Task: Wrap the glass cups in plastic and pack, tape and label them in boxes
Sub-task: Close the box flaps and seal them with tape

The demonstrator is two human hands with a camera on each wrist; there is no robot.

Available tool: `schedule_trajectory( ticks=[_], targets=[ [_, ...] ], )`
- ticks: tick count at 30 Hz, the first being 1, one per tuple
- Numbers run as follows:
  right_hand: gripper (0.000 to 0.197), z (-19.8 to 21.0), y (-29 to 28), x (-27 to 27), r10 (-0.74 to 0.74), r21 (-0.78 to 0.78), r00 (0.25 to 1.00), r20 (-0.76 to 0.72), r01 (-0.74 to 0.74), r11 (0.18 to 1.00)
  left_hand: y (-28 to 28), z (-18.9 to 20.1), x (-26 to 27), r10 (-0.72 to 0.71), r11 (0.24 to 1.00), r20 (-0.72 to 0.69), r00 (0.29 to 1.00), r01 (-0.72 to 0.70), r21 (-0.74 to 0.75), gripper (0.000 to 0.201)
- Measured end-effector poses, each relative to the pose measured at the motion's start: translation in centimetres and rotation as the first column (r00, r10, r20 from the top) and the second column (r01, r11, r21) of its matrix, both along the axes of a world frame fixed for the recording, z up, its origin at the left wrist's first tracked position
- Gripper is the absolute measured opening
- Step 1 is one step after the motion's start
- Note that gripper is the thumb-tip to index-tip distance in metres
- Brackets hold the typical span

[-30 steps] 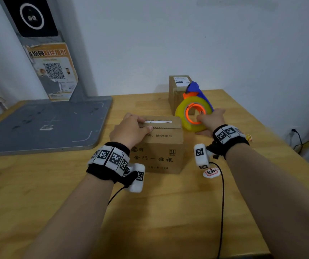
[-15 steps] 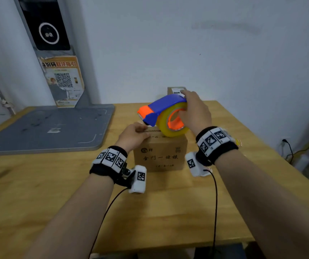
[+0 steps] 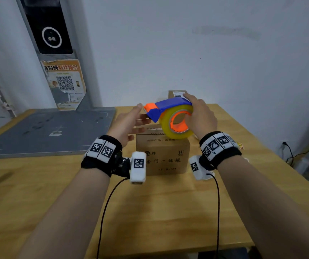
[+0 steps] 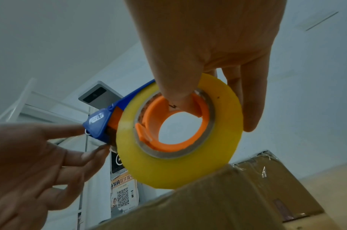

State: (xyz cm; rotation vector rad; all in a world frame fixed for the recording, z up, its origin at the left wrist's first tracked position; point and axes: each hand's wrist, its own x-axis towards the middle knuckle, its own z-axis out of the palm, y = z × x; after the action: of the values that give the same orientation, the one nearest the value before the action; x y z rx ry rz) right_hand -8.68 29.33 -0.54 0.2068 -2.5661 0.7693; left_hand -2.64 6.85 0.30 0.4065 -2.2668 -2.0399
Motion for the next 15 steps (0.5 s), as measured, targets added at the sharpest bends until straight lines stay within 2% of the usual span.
schedule_trajectory(
  ticks=[5, 8, 11, 15],
  targets=[
    [0.066, -0.5, 0.2, -0.1, 0.011, -0.042, 1.000, -0.027, -0.012, 0.999, -0.4, -1.0, -0.3, -0.015, 0.993, 0.083, 0.996, 0.006, 0.117, 0.028],
    [0.065, -0.6, 0.3, -0.1, 0.010, -0.067, 0.999, -0.046, -0.013, 0.998, 0.0, -1.5, -0.4, -0.027, 0.982, 0.071, 0.997, 0.013, 0.187, 0.021],
    [0.062, -1.0, 0.3, -0.2, 0.008, -0.094, 0.999, -0.045, -0.012, 0.996, 0.0, -1.8, -0.6, 0.009, 0.981, 0.036, 0.999, -0.015, 0.195, 0.016],
    [0.043, -1.7, 0.1, -0.9, 0.016, -0.308, 1.000, 0.022, -0.008, 0.951, -0.2, -2.0, -1.0, 0.012, 0.971, 0.043, 0.999, -0.022, 0.240, 0.019]
  ],
)
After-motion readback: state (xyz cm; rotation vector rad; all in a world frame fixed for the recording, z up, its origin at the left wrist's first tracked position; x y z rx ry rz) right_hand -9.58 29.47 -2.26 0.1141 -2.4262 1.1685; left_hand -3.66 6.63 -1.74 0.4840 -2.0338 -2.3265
